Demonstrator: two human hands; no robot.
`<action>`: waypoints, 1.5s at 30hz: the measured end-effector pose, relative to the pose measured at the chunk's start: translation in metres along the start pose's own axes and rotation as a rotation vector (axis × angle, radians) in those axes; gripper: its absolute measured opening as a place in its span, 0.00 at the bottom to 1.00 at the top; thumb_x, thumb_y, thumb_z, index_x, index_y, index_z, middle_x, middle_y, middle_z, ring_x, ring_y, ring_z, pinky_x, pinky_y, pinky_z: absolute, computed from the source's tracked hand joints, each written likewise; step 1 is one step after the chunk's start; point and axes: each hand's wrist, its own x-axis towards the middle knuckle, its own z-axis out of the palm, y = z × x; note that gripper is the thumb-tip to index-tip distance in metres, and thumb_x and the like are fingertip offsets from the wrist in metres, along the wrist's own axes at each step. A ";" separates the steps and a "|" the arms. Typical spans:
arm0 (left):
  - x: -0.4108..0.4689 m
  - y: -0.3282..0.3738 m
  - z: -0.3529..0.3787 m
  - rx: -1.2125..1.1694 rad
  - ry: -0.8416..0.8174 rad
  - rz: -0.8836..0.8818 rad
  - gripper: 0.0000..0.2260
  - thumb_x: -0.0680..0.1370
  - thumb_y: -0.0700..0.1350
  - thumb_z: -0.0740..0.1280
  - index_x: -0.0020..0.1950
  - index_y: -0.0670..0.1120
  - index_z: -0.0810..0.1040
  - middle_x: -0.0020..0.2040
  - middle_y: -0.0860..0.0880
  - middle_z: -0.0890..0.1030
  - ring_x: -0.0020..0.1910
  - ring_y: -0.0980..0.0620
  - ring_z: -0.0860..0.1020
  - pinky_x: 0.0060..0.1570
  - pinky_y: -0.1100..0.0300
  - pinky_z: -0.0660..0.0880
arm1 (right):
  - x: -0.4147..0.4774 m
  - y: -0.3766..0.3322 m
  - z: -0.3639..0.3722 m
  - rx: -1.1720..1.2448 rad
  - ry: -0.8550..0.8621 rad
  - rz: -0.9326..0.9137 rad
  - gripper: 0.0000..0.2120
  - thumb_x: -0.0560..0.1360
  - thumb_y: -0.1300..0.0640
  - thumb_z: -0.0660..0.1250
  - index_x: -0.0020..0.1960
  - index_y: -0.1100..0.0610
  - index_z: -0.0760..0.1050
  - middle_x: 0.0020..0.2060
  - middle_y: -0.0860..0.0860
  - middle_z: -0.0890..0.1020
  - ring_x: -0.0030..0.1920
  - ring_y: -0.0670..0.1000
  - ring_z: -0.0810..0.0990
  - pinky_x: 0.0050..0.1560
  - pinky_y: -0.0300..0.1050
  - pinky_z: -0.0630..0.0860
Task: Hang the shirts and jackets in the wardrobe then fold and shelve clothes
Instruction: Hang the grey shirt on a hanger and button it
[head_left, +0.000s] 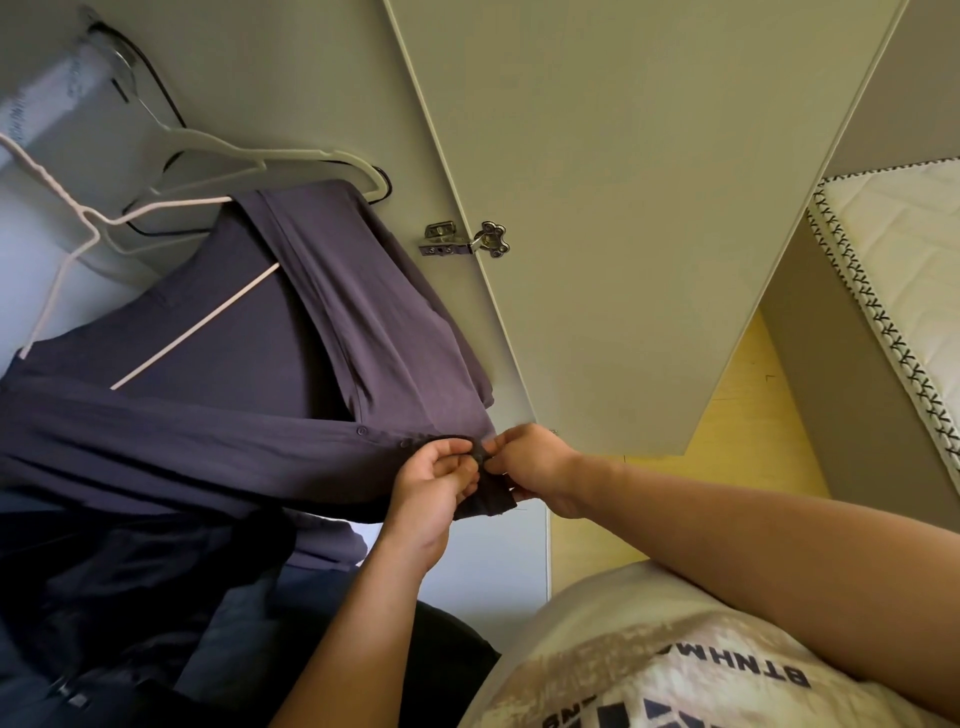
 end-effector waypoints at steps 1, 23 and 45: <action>0.001 -0.001 0.000 0.004 0.010 -0.014 0.10 0.79 0.32 0.66 0.52 0.46 0.80 0.40 0.53 0.85 0.39 0.56 0.82 0.40 0.64 0.77 | 0.000 0.001 -0.001 -0.022 0.012 -0.002 0.09 0.76 0.69 0.63 0.45 0.58 0.79 0.39 0.54 0.81 0.41 0.53 0.82 0.44 0.48 0.84; 0.022 0.012 -0.002 0.062 0.351 -0.136 0.08 0.78 0.33 0.65 0.45 0.45 0.78 0.39 0.43 0.81 0.33 0.49 0.77 0.32 0.59 0.74 | 0.033 -0.021 0.000 -1.057 -0.072 -0.215 0.15 0.77 0.61 0.63 0.62 0.55 0.76 0.59 0.53 0.80 0.59 0.55 0.79 0.50 0.40 0.72; 0.084 0.239 -0.054 0.409 0.855 0.315 0.04 0.76 0.41 0.70 0.47 0.49 0.79 0.49 0.42 0.85 0.49 0.41 0.83 0.54 0.51 0.80 | 0.073 -0.235 -0.036 -0.856 0.026 -0.662 0.09 0.74 0.64 0.60 0.47 0.52 0.75 0.48 0.54 0.81 0.54 0.58 0.79 0.48 0.40 0.70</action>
